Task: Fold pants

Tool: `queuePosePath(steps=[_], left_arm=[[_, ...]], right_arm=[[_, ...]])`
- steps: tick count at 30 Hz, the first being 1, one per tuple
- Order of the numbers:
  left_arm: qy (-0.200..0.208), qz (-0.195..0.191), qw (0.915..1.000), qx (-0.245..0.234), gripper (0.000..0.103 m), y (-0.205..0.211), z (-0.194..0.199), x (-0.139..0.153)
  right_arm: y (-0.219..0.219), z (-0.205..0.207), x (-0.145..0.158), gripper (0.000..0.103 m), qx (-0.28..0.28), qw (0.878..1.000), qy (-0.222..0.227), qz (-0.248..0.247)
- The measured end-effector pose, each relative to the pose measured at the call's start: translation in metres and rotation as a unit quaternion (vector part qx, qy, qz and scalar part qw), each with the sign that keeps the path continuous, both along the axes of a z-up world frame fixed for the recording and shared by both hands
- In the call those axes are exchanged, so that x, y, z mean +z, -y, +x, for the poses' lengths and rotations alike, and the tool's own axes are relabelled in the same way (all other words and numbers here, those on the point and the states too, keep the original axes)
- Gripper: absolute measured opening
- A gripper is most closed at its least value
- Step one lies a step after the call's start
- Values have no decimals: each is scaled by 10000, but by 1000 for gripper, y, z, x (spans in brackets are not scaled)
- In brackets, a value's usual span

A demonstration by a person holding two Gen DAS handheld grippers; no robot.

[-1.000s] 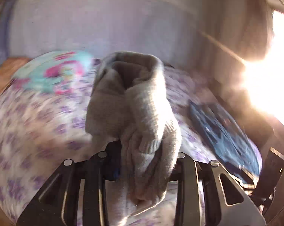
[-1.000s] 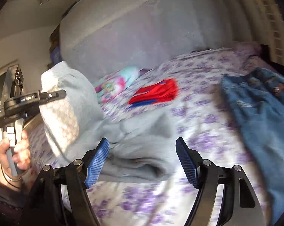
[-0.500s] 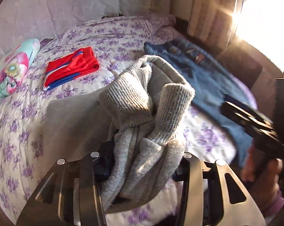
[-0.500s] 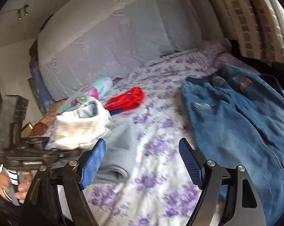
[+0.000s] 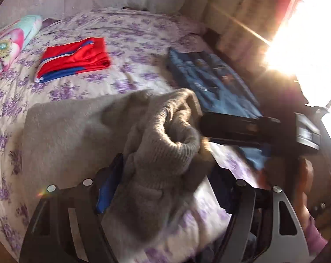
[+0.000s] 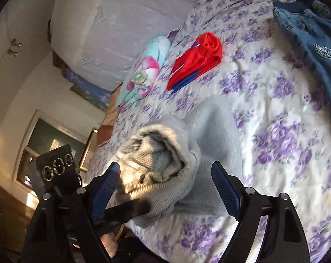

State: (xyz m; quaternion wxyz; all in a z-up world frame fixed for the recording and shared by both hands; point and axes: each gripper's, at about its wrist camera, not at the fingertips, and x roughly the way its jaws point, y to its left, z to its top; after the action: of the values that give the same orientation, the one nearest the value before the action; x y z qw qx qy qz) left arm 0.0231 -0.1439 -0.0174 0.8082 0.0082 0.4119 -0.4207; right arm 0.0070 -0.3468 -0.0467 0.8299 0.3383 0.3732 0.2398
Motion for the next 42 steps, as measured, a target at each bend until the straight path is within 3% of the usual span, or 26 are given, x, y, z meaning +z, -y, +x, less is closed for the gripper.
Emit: queuePosePath(steps=[2, 4, 6, 8, 10, 11, 12, 14, 17, 19, 21, 23, 24, 25, 26, 28, 29, 31, 33, 35, 36, 37, 38, 40, 41, 42], left_arm=[[58, -361, 9983, -451, 78, -20, -30, 12], [263, -402, 9971, -598, 79, -41, -56, 19], [471, -277, 9979, -348, 81, -58, -61, 18], [275, -217, 9994, -21, 84, -72, -47, 8], [-19, -157, 9993, 349, 84, -83, -26, -8], [-131, -119, 9987, 487, 84, -86, -17, -17], [-261, -101, 9977, 617, 83, -89, -10, -26], [-334, -217, 9964, 747, 83, -93, -5, -34], [-59, -590, 9959, 682, 87, -93, -8, -27], [17, -721, 9953, 647, 94, -86, -4, -32], [-362, -399, 9964, 662, 94, -69, 17, -60], [-655, -356, 9955, 586, 93, -62, 27, -77], [-596, -363, 9961, 540, 93, -64, 23, -73], [-606, -405, 9963, 448, 93, -67, 18, -66], [-659, -438, 9959, 430, 93, -71, 15, -60], [-434, -713, 9960, 306, 93, -85, 3, -32], [-152, -639, 9972, 352, 94, -86, -2, -22], [167, -470, 9983, 298, 94, -80, -5, -12], [-46, -208, 9992, 324, 94, -67, 6, -32], [-220, 346, 9985, 360, 95, -48, 15, -72], [-88, 454, 9982, 385, 97, -44, 14, -82], [112, 503, 9980, 374, 97, -42, 7, -81], [186, 588, 9976, 309, 96, -40, 1, -72], [-9, 223, 9997, 73, 96, -51, -3, -50], [-97, -98, 9999, 1, 96, -66, -1, -35], [-93, -317, 9994, 67, 96, -85, 2, -20]], right_arm=[[-4, -6, 2, 86, 172, 9998, 83, -2], [-12, -11, 8, 87, 253, 9995, 125, -161], [-24, -12, 12, 97, 364, 9980, 121, -493], [-36, -13, 12, 96, 386, 9951, 67, -905], [-54, -14, 13, 65, 370, 9897, 202, -1366], [-58, -15, 13, 29, 336, 9868, 241, -1565], [-62, -11, 18, 29, 351, 9855, 233, -1642], [-73, -13, 41, 27, 548, 9791, 663, -1845], [-86, -16, 82, 26, 837, 9621, 1363, -2210], [-68, 1, 82, 29, 701, 9620, 1251, -2324], [-33, 32, 40, 46, 371, 9724, 279, -2285], [-4, 47, -13, 62, 13, 9744, -691, -2140], [7, 41, -24, 62, -124, 9815, -765, -1750], [9, 32, -19, 61, -224, 9827, -620, -1729], [7, 20, -4, 61, -396, 9781, -377, -2010], [-4, -11, 39, 61, -899, 9591, 392, -2654], [-9, -23, 58, 61, -1049, 9542, 741, -2704], [-24, -29, 83, 60, -775, 9598, 1163, -2435], [-47, -6, 77, 53, -372, 9622, 954, -2523], [-58, 25, 38, 48, -314, 9535, 126, -2994], [-54, 44, 6, 47, -291, 9525, -454, -2998], [-50, 50, -12, 47, -319, 9532, -647, -2936], [-45, 48, -15, 48, -402, 9562, -554, -2845], [-35, 29, 5, 59, -421, 9668, -81, -2520], [-29, 19, 15, 85, -502, 9689, 122, -2418], [-18, 7, 24, 100, -653, 9707, 385, -2282]])
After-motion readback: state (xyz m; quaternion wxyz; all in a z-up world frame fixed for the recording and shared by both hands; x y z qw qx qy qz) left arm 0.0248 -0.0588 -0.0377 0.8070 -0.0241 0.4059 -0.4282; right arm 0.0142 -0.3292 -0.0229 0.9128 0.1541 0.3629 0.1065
